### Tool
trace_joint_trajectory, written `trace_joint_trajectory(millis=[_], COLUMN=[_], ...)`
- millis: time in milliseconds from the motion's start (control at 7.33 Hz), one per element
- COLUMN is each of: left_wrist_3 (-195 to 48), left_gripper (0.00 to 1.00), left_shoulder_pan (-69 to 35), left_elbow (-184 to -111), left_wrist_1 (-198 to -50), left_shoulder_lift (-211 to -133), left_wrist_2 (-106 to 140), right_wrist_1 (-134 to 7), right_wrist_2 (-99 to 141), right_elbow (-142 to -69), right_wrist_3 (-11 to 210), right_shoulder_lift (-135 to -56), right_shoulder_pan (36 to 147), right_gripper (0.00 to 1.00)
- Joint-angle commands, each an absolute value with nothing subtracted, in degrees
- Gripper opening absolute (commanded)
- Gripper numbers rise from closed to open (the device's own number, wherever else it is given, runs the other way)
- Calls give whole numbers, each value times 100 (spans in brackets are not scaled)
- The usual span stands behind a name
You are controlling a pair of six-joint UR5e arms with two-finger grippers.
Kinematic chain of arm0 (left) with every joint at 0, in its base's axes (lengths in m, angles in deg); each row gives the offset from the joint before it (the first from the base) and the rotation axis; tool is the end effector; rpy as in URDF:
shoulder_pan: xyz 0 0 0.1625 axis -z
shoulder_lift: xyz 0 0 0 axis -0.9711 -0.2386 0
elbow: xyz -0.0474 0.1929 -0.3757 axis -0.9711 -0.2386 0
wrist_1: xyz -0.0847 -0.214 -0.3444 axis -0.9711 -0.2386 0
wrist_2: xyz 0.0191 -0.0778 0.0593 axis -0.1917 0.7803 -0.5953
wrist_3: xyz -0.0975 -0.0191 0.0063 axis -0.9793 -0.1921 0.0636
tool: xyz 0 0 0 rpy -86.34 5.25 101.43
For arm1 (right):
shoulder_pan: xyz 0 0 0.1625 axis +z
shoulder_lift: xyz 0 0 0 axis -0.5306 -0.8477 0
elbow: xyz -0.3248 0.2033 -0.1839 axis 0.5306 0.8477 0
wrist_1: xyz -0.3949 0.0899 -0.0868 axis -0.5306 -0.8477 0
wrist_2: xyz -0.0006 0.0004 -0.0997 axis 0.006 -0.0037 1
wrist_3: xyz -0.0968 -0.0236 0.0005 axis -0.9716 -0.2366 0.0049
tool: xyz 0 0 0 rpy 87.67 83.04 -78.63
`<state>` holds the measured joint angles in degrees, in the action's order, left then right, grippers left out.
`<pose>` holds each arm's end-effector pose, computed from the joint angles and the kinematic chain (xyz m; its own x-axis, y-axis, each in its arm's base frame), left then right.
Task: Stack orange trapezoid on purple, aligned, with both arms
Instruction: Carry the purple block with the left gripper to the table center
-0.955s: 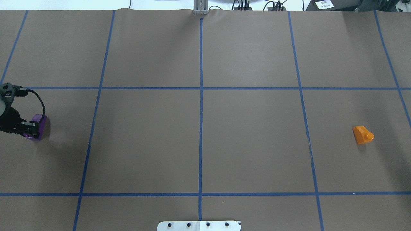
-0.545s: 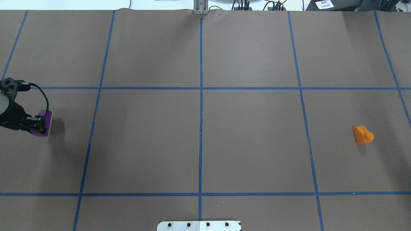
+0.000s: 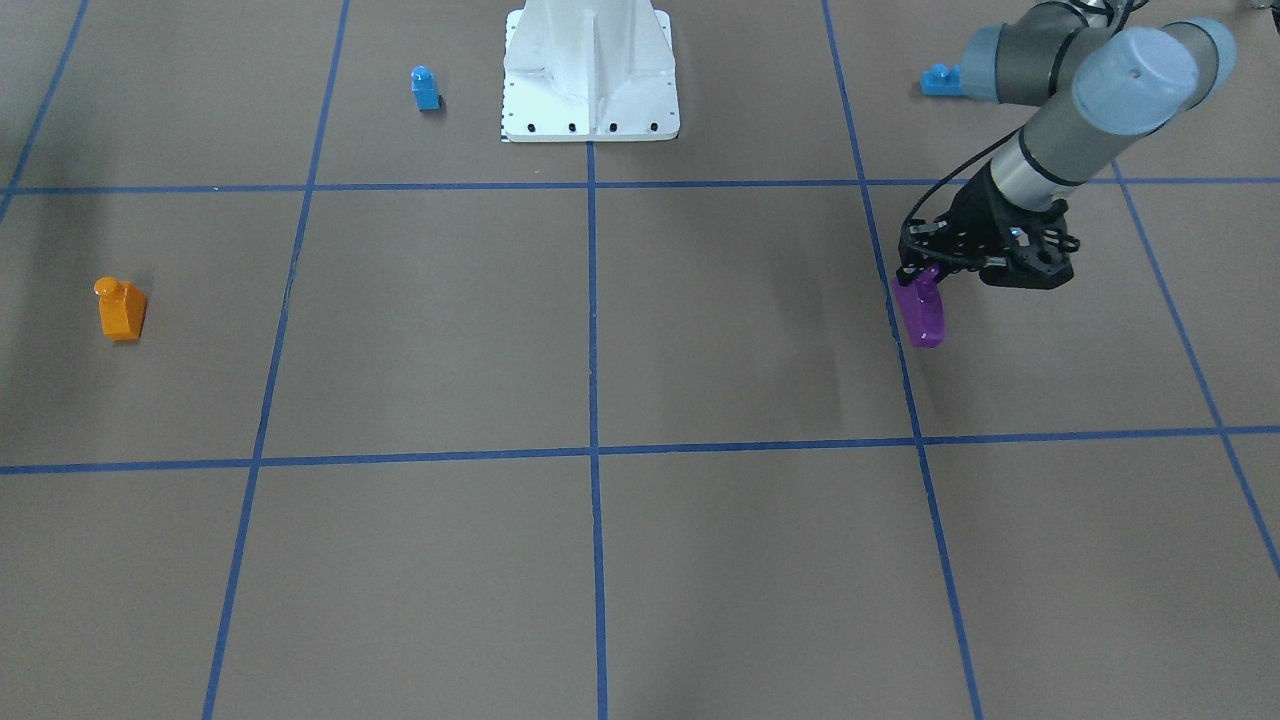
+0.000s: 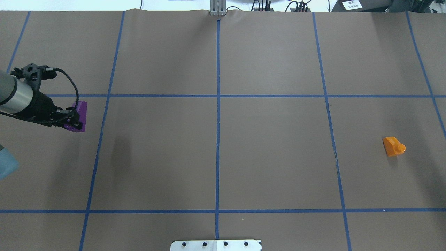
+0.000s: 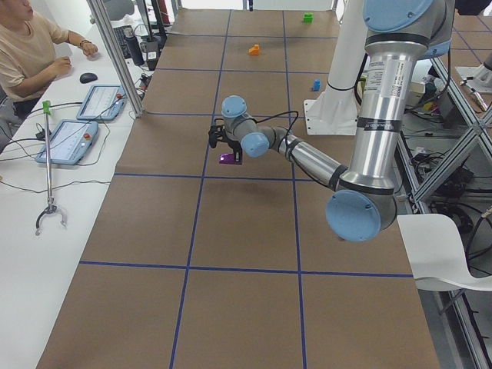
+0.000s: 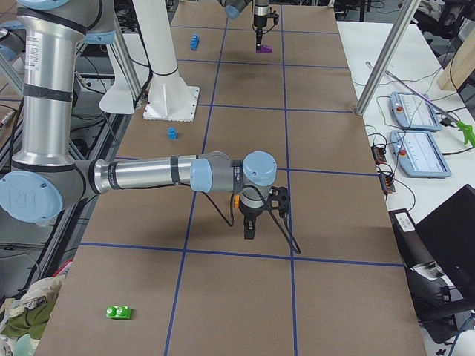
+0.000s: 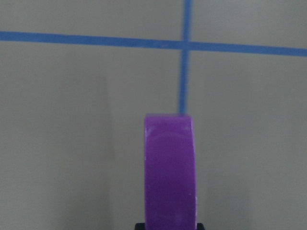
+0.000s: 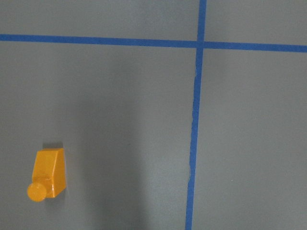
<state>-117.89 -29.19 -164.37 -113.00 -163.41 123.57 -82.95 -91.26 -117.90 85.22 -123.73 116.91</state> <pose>0.3235 -0.4524 0.3745 0.5638 -0.0149 -0.8257 -0.0075 0.9997 -0.0232 0.0235 -0.4340 0.6042 0.7000 -0.0299 0.7135 0.0593 0.9981 -0.0163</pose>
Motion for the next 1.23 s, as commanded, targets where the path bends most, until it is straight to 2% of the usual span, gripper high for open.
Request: trace_joint_trajectory(millis=[0,136,545,818,1091], left_wrist_3=[-11920,-11929,-12245,-12254,-12254], left_gripper=[0,0,0,0,0], left_shoulder_pan=[-3468,-3741,-3998,-4217,-4402], left_elbow=[-16438,-16377,-16062,-15309,-14806], left_wrist_1=[-9593,-9071,-9030,-9039,-9065], left_shoulder_lift=[-17720,-18179,-18613,-19366,-19756], left_wrist_2=[11986,11704,11693,11693,11562], right_wrist_1=[-8296,-8296,-8296,-8296,-8296], right_wrist_2=[-9126,-9126,-9143,-9187,-9187], right_elbow=[-11814,-11814,-11814,-11823,-11814], right_wrist_3=[8522,8522,8522,8531,8522], right_shoulder_lift=[-12373,-12364,-12364,-12373,-12373], right_shoulder_pan=[11686,11686,11686,11686,11686], right_gripper=[100,100,100,100,100])
